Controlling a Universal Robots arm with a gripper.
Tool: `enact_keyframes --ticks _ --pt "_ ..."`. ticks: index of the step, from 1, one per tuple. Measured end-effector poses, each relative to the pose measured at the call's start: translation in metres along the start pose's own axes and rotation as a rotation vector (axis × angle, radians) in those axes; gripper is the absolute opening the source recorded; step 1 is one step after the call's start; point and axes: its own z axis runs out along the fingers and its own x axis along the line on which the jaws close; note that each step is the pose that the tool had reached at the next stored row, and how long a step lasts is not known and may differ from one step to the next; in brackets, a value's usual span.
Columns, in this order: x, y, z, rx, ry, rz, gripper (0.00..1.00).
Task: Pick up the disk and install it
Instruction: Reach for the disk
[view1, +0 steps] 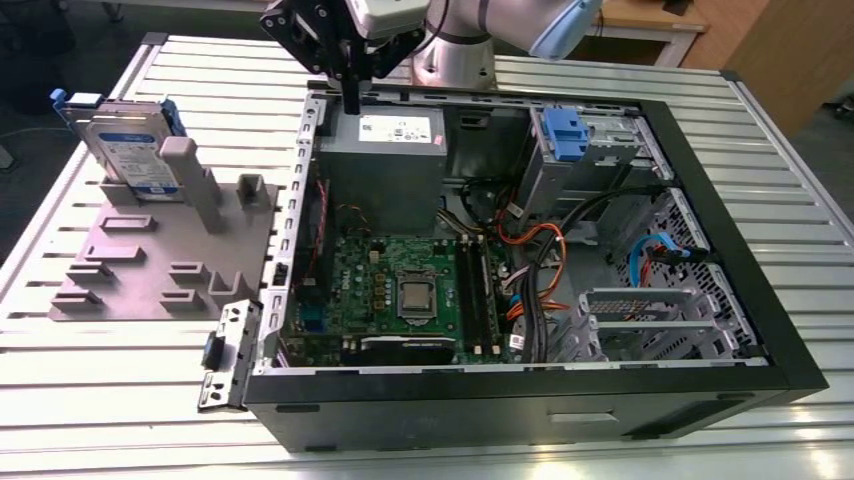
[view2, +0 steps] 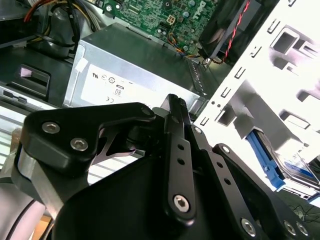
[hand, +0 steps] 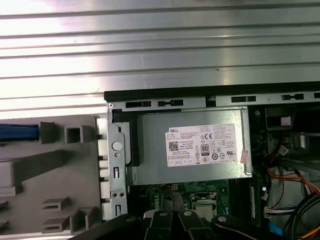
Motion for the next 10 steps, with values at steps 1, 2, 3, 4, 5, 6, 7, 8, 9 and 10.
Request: enact_keyframes --ticks 1,2,3,4,5,6,7,8,9,10 --pt "0.0002 0.0000 0.0000 0.0001 0.0001 0.000 0.11" --pt "0.0003 -0.0001 -0.0001 0.0002 0.0001 0.000 0.11" --pt "0.0006 -0.0001 0.0000 0.0001 0.0001 0.000 0.11" --pt "0.0007 -0.0001 0.0000 0.0001 0.0001 0.000 0.11" --pt "0.0008 -0.0001 0.0000 0.0001 0.0001 0.000 0.11" --pt "0.0009 -0.0001 0.0000 0.0001 0.0000 0.000 0.11" --pt "0.0013 -0.0001 -0.0001 0.0001 0.0001 0.000 0.11" --pt "0.0016 -0.0002 -0.0001 0.0001 0.0001 0.000 0.11" --pt "0.0019 -0.0002 -0.0001 0.0001 0.0001 0.000 0.11" --pt "0.0022 -0.0002 -0.0001 0.0001 0.0001 0.000 0.11"
